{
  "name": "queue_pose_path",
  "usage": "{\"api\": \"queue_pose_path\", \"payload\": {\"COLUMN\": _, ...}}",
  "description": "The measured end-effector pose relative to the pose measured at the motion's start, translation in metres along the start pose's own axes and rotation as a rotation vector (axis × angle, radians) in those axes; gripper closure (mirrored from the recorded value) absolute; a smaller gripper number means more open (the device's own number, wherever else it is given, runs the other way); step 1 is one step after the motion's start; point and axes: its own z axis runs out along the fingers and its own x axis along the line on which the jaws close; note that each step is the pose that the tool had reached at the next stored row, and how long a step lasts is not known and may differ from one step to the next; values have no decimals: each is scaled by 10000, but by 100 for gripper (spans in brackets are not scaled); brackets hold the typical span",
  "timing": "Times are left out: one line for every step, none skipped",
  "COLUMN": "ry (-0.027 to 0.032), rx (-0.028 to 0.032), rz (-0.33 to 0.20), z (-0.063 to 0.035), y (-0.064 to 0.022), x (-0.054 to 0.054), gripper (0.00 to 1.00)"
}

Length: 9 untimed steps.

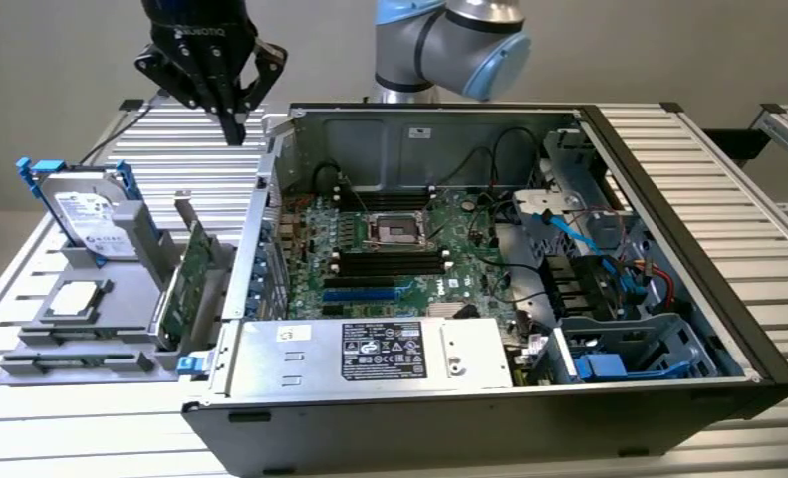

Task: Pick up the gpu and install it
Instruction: 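Reach for the gpu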

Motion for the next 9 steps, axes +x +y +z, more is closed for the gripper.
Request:
{"api": "queue_pose_path", "payload": {"ry": -1, "rx": 0, "rz": 0, "z": 3, "y": -5, "x": 45, "gripper": 89}}
{"api": "queue_pose_path", "payload": {"ry": -1, "rx": -1, "rz": -1, "z": 5, "y": -12, "x": 89, "gripper": 89}}
{"api": "queue_pose_path", "payload": {"ry": -1, "rx": -1, "rz": -1, "z": 7, "y": -20, "x": 134, "gripper": 89}}
{"api": "queue_pose_path", "payload": {"ry": 0, "rx": 0, "rz": 0, "z": 9, "y": -27, "x": 179, "gripper": 89}}
{"api": "queue_pose_path", "payload": {"ry": 0, "rx": 0, "rz": 0, "z": 12, "y": -35, "x": 223, "gripper": 89}}
{"api": "queue_pose_path", "payload": {"ry": 0, "rx": 0, "rz": 0, "z": 15, "y": -47, "x": 271, "gripper": 89}}
{"api": "queue_pose_path", "payload": {"ry": 0, "rx": -1, "rz": 0, "z": 17, "y": -62, "x": 314, "gripper": 89}}
{"api": "queue_pose_path", "payload": {"ry": -1, "rx": -1, "rz": -2, "z": 19, "y": -77, "x": 358, "gripper": 89}}
{"api": "queue_pose_path", "payload": {"ry": 0, "rx": 0, "rz": -1, "z": 23, "y": -95, "x": 402, "gripper": 89}}
